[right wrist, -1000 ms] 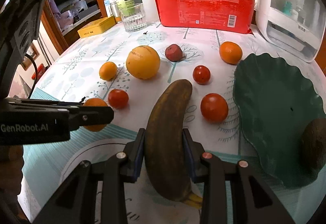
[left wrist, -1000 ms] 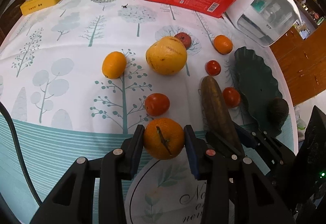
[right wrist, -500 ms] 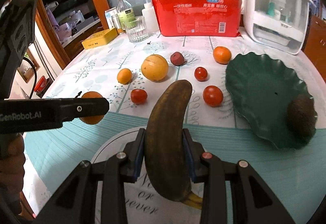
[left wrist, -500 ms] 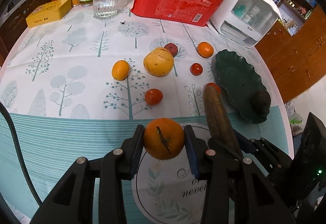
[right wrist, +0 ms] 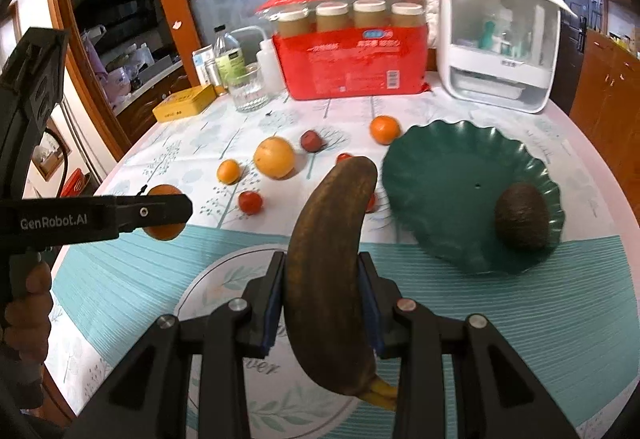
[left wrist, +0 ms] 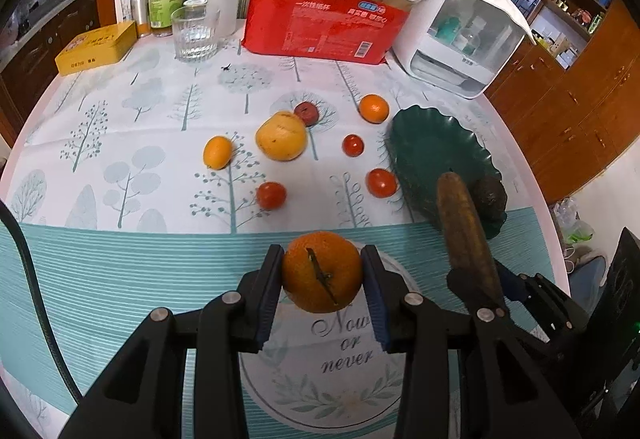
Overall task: Organize fruits
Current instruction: 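Carry the banana and orange with both grippers over the green plate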
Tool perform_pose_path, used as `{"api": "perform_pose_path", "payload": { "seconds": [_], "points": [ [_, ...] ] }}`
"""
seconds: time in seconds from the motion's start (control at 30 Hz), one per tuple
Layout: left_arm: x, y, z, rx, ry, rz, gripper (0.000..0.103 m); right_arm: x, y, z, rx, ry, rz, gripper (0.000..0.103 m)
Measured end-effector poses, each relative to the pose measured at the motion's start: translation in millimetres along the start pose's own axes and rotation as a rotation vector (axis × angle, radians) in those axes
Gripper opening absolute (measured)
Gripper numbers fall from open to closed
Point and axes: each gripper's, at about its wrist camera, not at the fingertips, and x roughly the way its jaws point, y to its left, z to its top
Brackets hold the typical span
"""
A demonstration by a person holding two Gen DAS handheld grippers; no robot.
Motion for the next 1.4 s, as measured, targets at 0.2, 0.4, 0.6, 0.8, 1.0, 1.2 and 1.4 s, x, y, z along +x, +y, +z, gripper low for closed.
{"api": "perform_pose_path", "payload": {
  "seconds": [0.2,0.4,0.6,0.8,1.0,1.2,1.4],
  "points": [
    [7.4,-26.3,16.2,0.006,-0.022,0.023,0.038,-5.1,-32.7,13.9,0.000,-0.011,-0.010,0.035],
    [26.8,-58.7,36.3,0.009,-0.031,0.037,0.038,2.8,-66.0,30.8,-0.008,-0.014,-0.006,0.035],
    [56.2,-85.8,54.3,0.001,-0.026,0.048,0.038,21.0,-94.8,46.4,-0.018,-0.018,0.001,0.035],
    [87.7,-106.3,69.3,0.000,-0.008,0.058,0.038,45.9,-112.2,51.3,-0.032,0.004,-0.012,0.035],
    [115.2,-115.3,80.1,-0.016,0.016,0.064,0.038,67.0,-122.1,55.4,-0.042,0.011,-0.018,0.035],
    [139.1,-119.0,88.1,-0.022,0.053,0.056,0.038,85.8,-131.2,62.8,-0.037,0.022,-0.007,0.035],
    [158.9,-122.6,94.1,-0.013,0.086,0.038,0.038,98.5,-136.9,70.8,-0.036,0.025,-0.009,0.036]
  ]
}}
